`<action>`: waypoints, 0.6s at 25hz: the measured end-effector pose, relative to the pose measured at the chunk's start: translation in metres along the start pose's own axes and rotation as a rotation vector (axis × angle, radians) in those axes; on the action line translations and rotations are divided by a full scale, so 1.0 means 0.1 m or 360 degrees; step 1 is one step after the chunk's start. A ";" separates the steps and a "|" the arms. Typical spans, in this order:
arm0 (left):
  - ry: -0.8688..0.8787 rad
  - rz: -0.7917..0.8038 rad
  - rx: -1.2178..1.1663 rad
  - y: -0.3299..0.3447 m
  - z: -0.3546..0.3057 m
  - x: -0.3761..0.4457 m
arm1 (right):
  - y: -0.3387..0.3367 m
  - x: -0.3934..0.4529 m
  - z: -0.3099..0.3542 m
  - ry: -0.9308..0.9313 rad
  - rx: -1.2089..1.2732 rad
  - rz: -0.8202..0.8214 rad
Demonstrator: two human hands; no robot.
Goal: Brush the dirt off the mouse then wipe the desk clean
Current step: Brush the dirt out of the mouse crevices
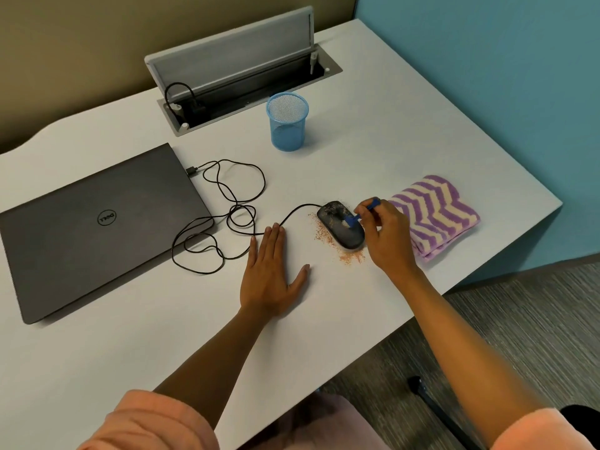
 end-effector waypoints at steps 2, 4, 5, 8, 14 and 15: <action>-0.0002 -0.0005 -0.0007 0.00 0.00 -0.01 | 0.01 0.08 0.05 -0.0017 0.0020 0.0012; -0.0001 -0.0016 -0.0007 0.01 0.00 -0.01 | 0.05 0.21 0.12 -0.0001 0.0050 0.0056; -0.0001 -0.0017 -0.0009 0.01 0.01 -0.01 | 0.06 0.24 0.12 0.0010 0.0037 0.0080; -0.0001 -0.0030 -0.0017 0.01 0.01 -0.01 | 0.01 0.19 0.03 0.0032 -0.0076 0.0077; -0.0012 -0.0018 -0.0028 0.02 0.02 -0.01 | 0.07 0.28 0.12 0.0088 0.0031 0.0094; -0.0012 -0.0022 -0.0026 0.02 0.02 -0.01 | 0.08 0.30 0.13 0.0092 0.0010 0.0113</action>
Point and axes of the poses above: each hand's wrist, its own x-axis towards the middle knuckle, its own y-axis out of the palm, z = x × y, the point moved 5 cm from there along x, towards the middle knuckle, and after that the axes turned 1 degree about x, right-handed, at the moved point
